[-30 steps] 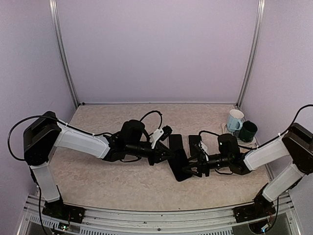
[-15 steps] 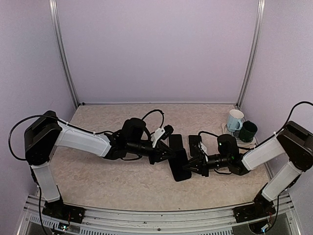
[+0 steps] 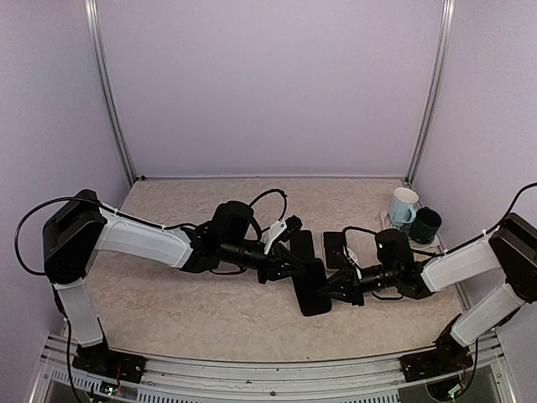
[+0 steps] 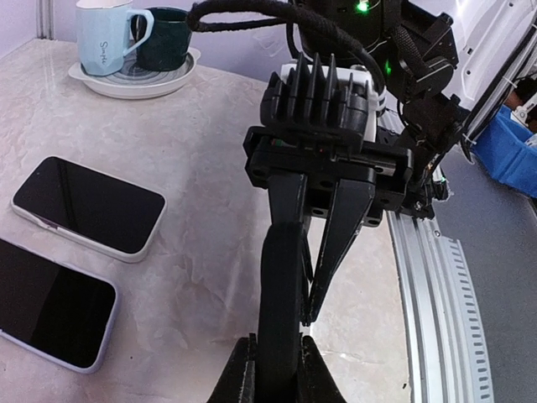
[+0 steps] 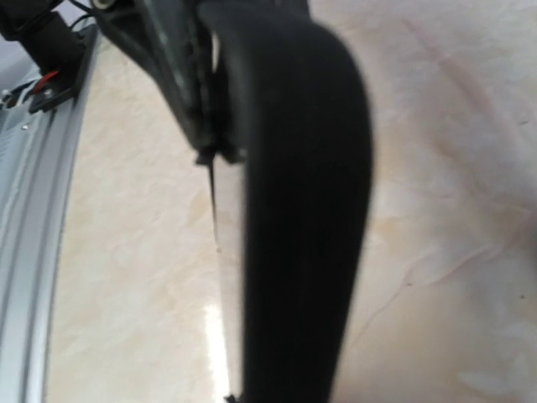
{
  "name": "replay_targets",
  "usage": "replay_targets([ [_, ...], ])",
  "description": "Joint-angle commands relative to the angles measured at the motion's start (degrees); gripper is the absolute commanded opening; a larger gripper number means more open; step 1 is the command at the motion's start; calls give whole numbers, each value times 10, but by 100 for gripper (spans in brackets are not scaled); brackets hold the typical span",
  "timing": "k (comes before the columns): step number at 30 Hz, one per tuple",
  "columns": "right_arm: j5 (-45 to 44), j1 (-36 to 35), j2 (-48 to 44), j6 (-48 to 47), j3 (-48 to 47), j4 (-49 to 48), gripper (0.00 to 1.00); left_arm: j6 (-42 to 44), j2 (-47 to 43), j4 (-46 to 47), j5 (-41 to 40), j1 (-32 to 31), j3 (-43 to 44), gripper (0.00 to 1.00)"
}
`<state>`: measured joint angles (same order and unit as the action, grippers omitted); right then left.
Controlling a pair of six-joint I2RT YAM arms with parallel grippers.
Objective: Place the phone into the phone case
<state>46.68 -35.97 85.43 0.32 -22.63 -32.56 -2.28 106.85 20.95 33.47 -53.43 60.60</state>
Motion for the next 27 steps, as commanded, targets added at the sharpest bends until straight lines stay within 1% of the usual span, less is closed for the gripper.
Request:
replay_targets([
  [1, 90, -27, -77, -5, -34, -43, 0, -26, -17, 18, -47, -14, 27, 0],
  [3, 74, -32, -102, -9, -37, -25, 0, -21, -35, 2, -54, -21, 37, 0],
  [7, 29, -45, -135, -50, -54, 45, 8, 13, -61, -37, -81, -53, 50, 0],
  [12, 11, -69, -166, -61, -57, 57, 13, 71, -103, -48, -106, -88, 48, 0],
  [14, 1, -78, -169, -65, -62, 59, 12, 74, -105, -51, -107, -91, 53, 0],
  [16, 0, -85, -169, -67, -71, 62, 2, 70, -99, -56, -100, -91, 62, 0],
  [17, 4, -88, -171, -66, -75, 61, 0, 67, -95, -58, -94, -92, 65, 0],
  [20, 20, -91, -190, -57, -76, 48, 0, 63, -93, -55, -84, -93, 69, 0],
  [24, 13, -91, -235, -56, -76, 57, 0, 65, -104, -55, -91, -93, 60, 0],
  [27, 12, -91, -264, -51, -70, 59, 0, 63, -102, -68, -94, -93, 72, 0],
])
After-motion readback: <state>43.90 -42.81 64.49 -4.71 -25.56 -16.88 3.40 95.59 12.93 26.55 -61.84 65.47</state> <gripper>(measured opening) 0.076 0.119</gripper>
